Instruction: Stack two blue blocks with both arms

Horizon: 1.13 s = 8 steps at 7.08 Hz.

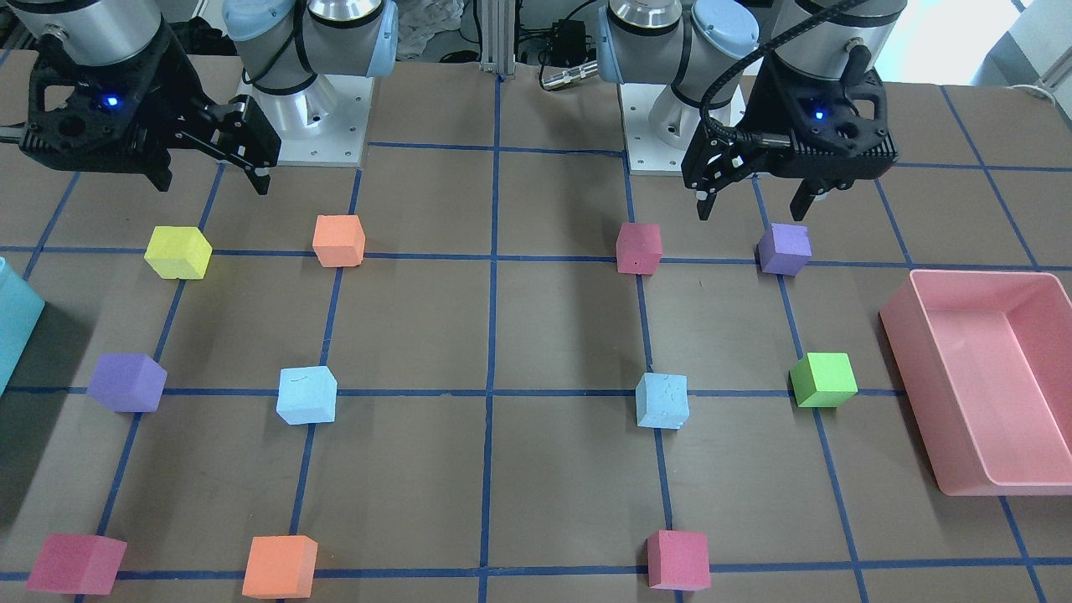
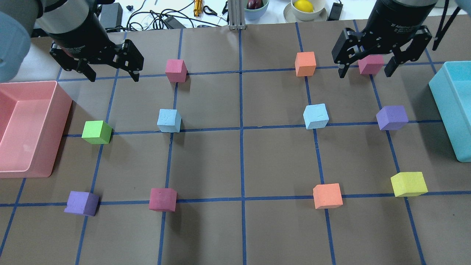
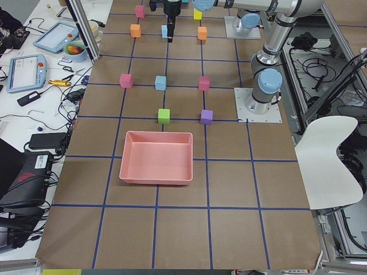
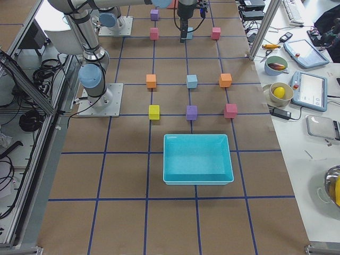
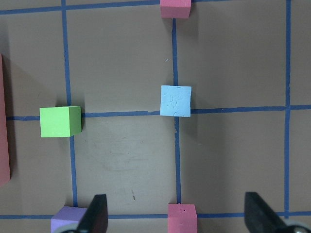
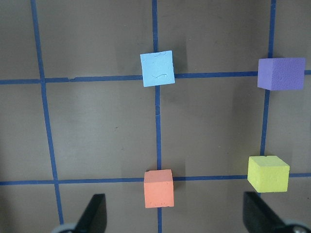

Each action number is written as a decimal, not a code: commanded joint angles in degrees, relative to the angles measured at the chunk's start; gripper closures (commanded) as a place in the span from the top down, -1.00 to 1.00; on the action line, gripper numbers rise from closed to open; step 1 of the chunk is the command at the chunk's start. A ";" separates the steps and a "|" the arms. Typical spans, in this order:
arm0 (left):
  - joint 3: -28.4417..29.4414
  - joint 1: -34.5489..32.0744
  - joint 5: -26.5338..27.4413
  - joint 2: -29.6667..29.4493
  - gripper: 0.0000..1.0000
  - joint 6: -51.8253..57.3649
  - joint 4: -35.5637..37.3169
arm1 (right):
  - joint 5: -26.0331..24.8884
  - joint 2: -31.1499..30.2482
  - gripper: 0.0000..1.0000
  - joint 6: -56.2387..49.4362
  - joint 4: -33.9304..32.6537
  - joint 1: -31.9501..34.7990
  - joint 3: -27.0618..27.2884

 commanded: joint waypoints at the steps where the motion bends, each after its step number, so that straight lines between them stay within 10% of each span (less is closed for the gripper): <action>1: -0.09 -0.01 -0.06 -0.09 1.00 0.00 0.00 | -0.12 0.01 1.00 0.04 -0.02 -0.02 0.11; 8: -9.11 0.43 -0.14 -8.77 1.00 -0.88 13.15 | 0.75 0.54 1.00 2.14 -0.81 -0.02 0.37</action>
